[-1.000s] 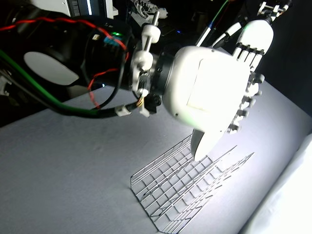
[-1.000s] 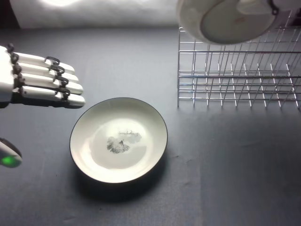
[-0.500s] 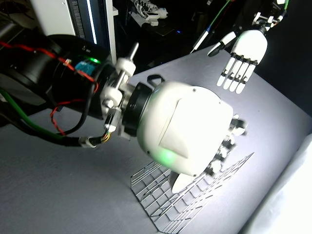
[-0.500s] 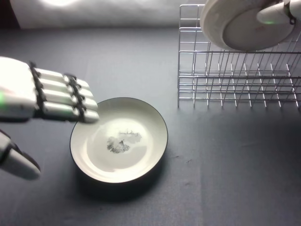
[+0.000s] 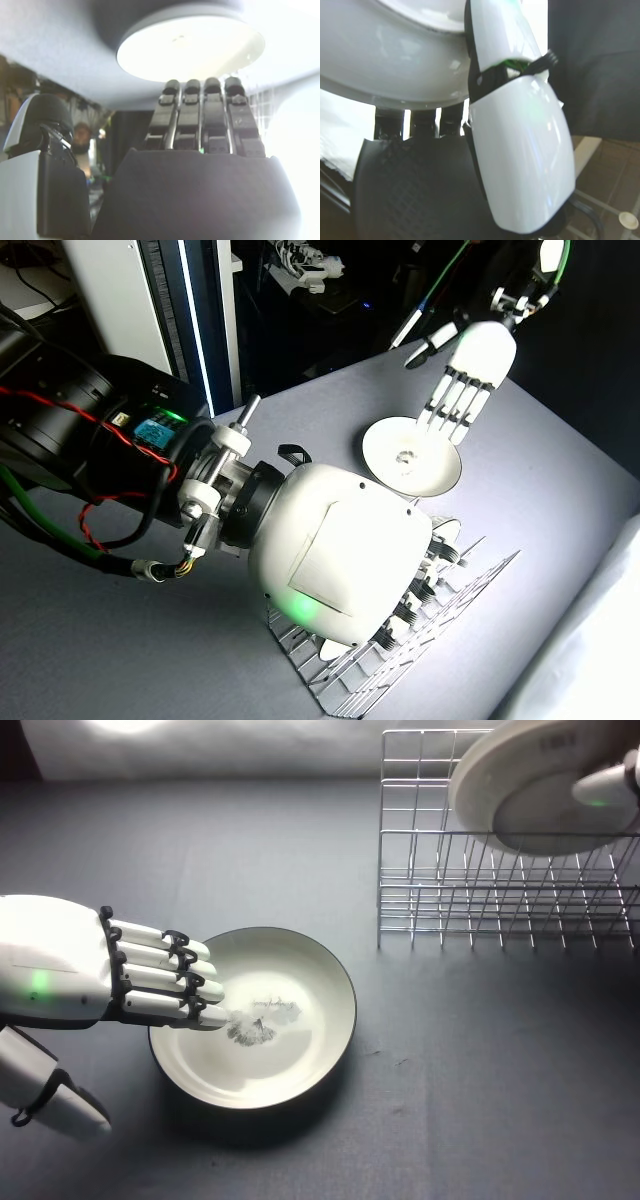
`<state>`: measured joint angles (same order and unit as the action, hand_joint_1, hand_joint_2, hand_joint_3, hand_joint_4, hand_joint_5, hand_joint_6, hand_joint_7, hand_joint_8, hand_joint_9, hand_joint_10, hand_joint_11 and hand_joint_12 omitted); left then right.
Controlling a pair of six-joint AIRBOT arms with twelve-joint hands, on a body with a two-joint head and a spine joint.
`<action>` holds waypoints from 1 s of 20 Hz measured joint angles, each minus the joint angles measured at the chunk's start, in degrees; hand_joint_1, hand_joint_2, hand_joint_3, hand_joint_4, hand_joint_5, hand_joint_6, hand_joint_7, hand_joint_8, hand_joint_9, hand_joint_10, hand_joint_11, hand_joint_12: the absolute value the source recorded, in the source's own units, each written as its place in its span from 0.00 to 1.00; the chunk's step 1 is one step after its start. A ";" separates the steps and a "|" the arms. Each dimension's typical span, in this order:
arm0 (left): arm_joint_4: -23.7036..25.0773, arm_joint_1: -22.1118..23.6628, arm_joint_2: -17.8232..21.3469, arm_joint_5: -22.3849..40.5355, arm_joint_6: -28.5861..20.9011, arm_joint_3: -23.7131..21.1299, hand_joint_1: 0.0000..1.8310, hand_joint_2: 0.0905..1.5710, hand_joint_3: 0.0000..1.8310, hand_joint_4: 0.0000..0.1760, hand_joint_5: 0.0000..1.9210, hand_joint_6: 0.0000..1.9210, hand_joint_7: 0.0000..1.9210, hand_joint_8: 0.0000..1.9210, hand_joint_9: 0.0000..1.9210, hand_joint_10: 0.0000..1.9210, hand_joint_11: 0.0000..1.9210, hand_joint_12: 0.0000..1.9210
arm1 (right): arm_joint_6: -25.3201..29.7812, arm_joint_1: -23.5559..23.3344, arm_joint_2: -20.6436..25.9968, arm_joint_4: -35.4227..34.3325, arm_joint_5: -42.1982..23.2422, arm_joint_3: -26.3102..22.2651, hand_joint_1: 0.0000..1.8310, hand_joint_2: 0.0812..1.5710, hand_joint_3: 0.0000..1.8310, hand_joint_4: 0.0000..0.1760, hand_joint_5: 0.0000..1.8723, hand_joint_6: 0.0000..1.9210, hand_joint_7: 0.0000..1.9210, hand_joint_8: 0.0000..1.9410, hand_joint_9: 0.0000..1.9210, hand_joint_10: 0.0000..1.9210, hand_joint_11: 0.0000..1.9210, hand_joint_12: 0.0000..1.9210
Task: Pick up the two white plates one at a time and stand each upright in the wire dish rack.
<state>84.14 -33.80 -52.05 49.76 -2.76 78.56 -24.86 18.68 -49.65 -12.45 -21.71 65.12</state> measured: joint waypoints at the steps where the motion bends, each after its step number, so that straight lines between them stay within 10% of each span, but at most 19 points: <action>1: -0.04 -0.09 -0.37 -1.01 0.24 0.00 0.00 0.68 0.00 0.00 0.00 0.00 0.00 0.00 0.00 0.00 0.00 0.00 | 0.00 0.98 0.00 0.00 -0.33 0.11 0.82 0.67 0.00 0.00 0.48 0.52 0.55 0.37 0.53 0.48 0.48 0.75; 13: -1.27 -0.92 -3.15 -5.35 1.73 3.56 0.00 0.69 0.00 0.00 0.00 0.00 0.00 0.00 0.00 0.00 0.00 0.00 | 0.66 5.79 -1.27 1.46 -2.25 2.03 0.82 0.67 0.00 0.00 0.49 0.49 0.54 0.39 0.53 0.49 0.46 0.77; 16: -1.62 -1.44 -3.19 -5.55 1.75 4.31 0.00 0.70 0.00 0.00 0.01 0.00 0.00 0.00 0.00 0.00 0.01 0.00 | 0.74 5.79 -1.31 2.60 -2.60 2.03 0.75 0.71 0.00 0.00 0.42 0.63 0.49 0.49 0.47 0.65 0.36 0.65; 18: -1.70 -1.49 -3.21 -5.44 1.73 4.57 0.00 0.68 0.00 0.00 0.00 0.00 0.00 0.00 0.00 0.00 0.00 0.00 | 0.68 5.79 -1.31 3.15 -2.49 2.03 0.71 0.68 0.00 0.00 0.42 0.14 0.46 0.10 0.43 0.22 0.25 0.63; 20: -1.75 -1.49 -3.32 -5.25 1.73 4.79 0.00 0.69 0.00 0.00 0.00 0.00 0.00 0.00 0.00 0.00 0.00 0.00 | 0.68 5.77 -1.29 3.50 -4.20 2.12 0.71 0.66 0.00 0.00 0.39 0.02 0.42 0.01 0.41 0.07 0.17 0.60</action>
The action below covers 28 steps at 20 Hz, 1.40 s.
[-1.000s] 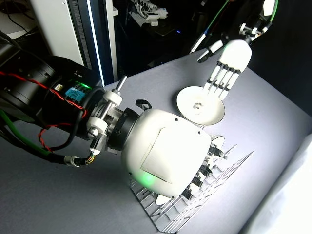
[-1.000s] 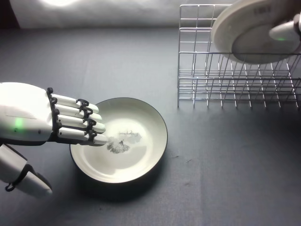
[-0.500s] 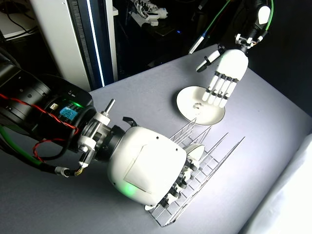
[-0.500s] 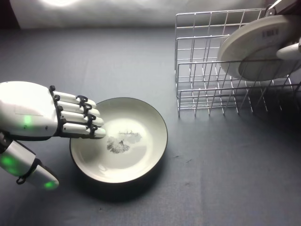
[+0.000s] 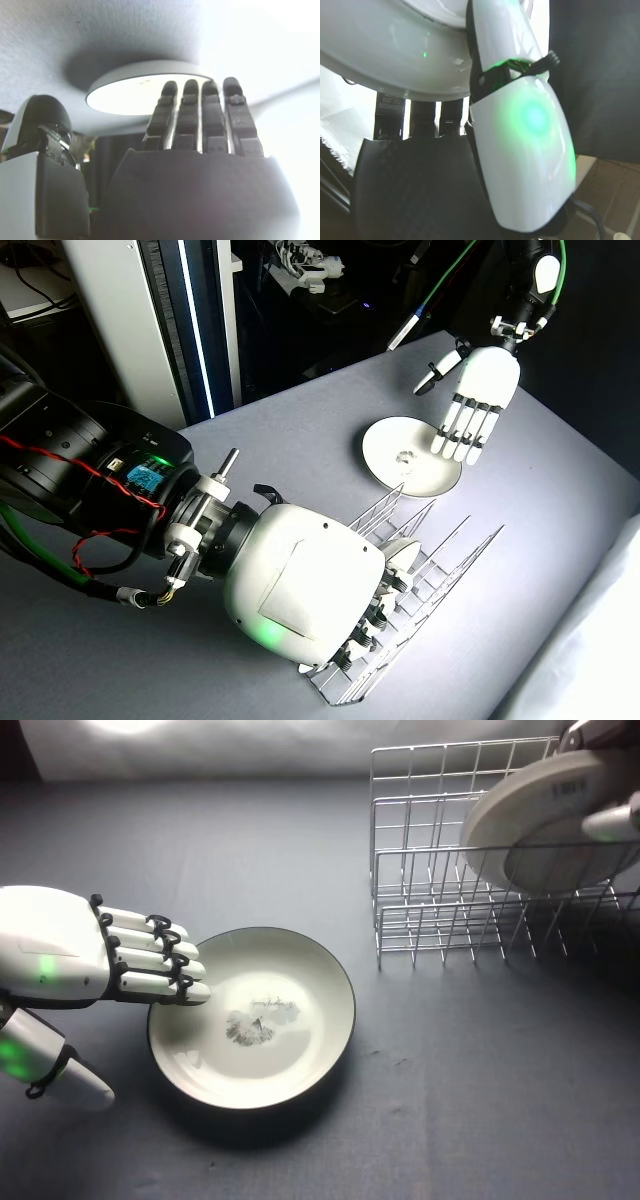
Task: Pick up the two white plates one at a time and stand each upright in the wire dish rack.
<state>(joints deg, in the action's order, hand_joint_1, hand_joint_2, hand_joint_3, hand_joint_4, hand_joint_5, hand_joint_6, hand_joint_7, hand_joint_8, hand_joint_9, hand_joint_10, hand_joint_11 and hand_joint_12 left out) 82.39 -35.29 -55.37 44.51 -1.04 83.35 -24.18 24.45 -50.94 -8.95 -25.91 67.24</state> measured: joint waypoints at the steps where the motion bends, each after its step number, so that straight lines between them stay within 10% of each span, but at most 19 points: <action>1: -0.07 -0.09 -0.11 0.09 0.00 0.22 0.00 0.69 0.00 0.00 0.00 0.00 0.00 0.00 0.00 0.00 0.00 0.00 | -0.07 -0.07 0.02 0.35 -0.72 0.04 0.69 0.65 0.00 0.00 0.36 0.00 0.37 0.00 0.36 0.04 0.10 0.60; 5: -0.39 -0.74 -0.11 0.33 0.09 0.22 0.00 0.70 0.00 0.00 0.00 0.00 0.00 0.00 0.00 0.00 0.00 0.00 | -0.09 -0.74 -0.13 2.43 -0.68 -0.11 0.68 0.61 0.00 0.00 0.31 0.00 0.31 0.00 0.30 0.01 0.06 0.59; 8: -0.90 -0.94 -0.11 0.70 0.02 0.33 0.00 0.69 0.00 0.00 0.00 0.00 0.00 0.00 0.00 0.00 0.00 0.00 | -0.07 -2.93 0.04 5.49 -1.33 -1.22 0.66 0.49 0.00 0.00 0.00 0.00 0.00 0.00 0.00 0.00 0.00 0.01; 28: -4.02 -8.07 -0.79 1.03 -0.42 0.92 0.00 0.68 0.00 0.00 0.00 0.00 0.00 0.00 0.00 0.00 0.00 0.00 | 0.04 -5.01 -0.15 48.22 -7.15 -14.69 0.83 0.63 0.01 0.00 0.00 0.00 0.00 0.00 0.00 0.00 0.00 0.00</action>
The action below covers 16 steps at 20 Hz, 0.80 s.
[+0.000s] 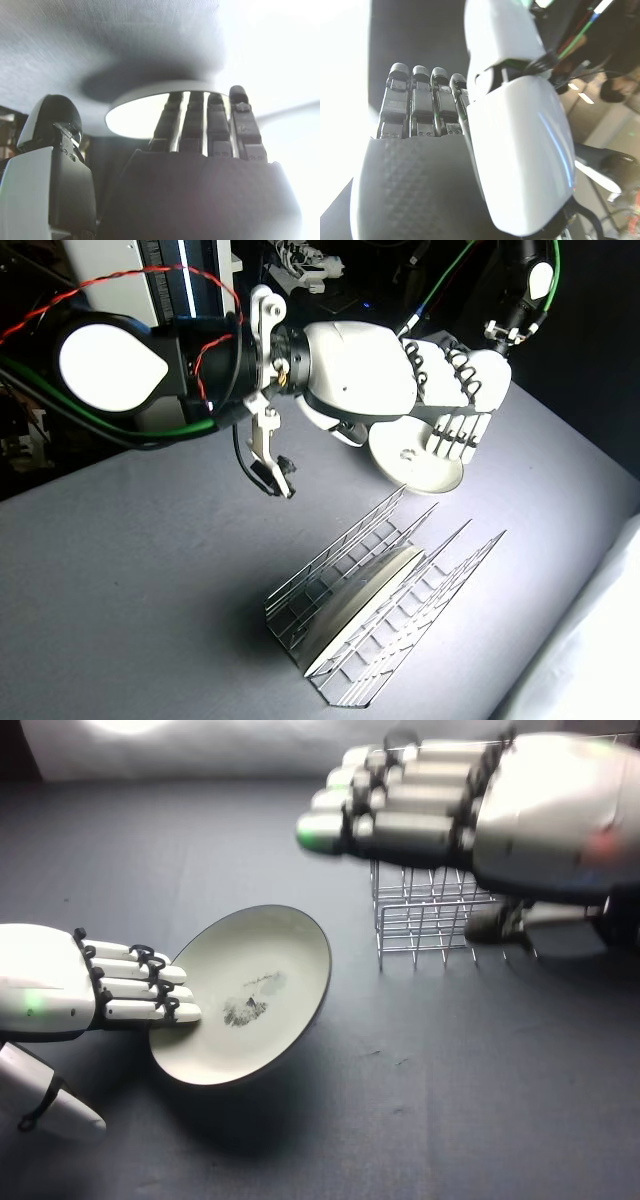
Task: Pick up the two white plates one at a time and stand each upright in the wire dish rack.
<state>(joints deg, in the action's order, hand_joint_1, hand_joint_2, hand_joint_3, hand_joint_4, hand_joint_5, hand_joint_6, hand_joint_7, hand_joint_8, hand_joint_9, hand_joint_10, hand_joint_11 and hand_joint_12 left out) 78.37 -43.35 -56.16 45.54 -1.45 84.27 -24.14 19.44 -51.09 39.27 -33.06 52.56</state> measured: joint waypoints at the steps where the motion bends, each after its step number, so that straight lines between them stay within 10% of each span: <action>1: -0.52 -0.68 -0.04 0.04 -0.11 0.02 0.00 0.68 0.00 0.00 0.00 0.00 0.00 0.00 0.00 0.00 0.00 0.00 | 0.07 0.57 -0.09 0.33 0.35 -0.31 0.83 0.63 0.01 0.00 0.00 0.00 0.00 0.00 0.00 0.00 0.00 0.00; 16: -1.49 -2.29 -0.15 0.46 -1.18 0.24 0.00 0.68 0.00 0.00 0.00 0.00 0.00 0.00 0.00 0.00 0.00 0.00 | -0.26 6.60 -14.86 3.89 6.05 7.48 0.86 0.64 0.00 0.00 0.00 0.00 0.00 0.00 0.00 0.00 0.00 0.00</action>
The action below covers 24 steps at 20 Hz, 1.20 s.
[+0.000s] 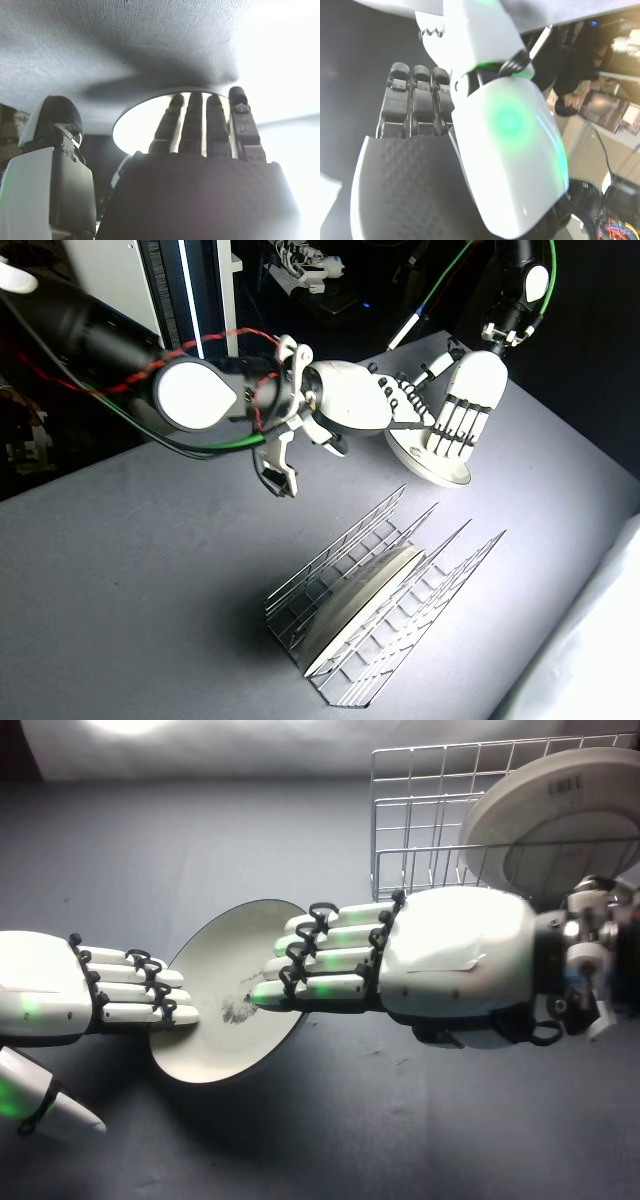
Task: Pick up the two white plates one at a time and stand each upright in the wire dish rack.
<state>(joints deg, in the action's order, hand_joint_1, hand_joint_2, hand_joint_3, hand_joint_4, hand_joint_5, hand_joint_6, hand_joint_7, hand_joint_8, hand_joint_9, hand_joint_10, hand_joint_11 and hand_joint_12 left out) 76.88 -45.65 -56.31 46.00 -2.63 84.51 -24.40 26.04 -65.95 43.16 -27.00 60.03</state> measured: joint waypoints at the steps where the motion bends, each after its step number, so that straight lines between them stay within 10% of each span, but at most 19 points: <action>1: -0.02 0.00 0.00 0.00 0.02 0.00 0.00 0.69 0.00 0.00 0.00 0.00 0.00 0.00 0.00 0.00 0.00 0.00 | -0.15 0.66 -3.13 -0.35 0.42 3.15 0.87 0.65 0.01 0.00 0.00 0.00 0.00 0.00 0.00 0.00 0.00 0.00; 20: 0.33 0.37 -0.50 0.74 0.02 0.83 0.00 0.68 0.00 0.00 0.00 0.00 0.00 0.00 0.00 0.00 0.00 0.00 | -0.28 -0.26 -18.21 0.02 0.59 17.38 0.85 0.68 0.01 0.00 0.00 0.00 0.00 0.00 0.00 0.00 0.03 0.02; 24: 0.42 0.55 -0.61 0.74 0.00 0.90 0.00 0.68 0.00 0.00 0.00 0.00 0.00 0.00 0.00 0.00 0.00 0.00 | -0.28 -0.26 -18.69 0.04 0.50 17.68 0.83 0.70 0.00 0.00 0.25 0.02 0.24 0.01 0.24 0.03 0.07 0.61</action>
<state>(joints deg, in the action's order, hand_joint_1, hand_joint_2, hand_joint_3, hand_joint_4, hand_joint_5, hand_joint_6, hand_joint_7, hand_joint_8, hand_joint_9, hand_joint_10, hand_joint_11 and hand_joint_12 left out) 77.30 -45.10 -56.93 46.74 -2.63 85.41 -24.69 25.78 -84.64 43.20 -26.50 77.71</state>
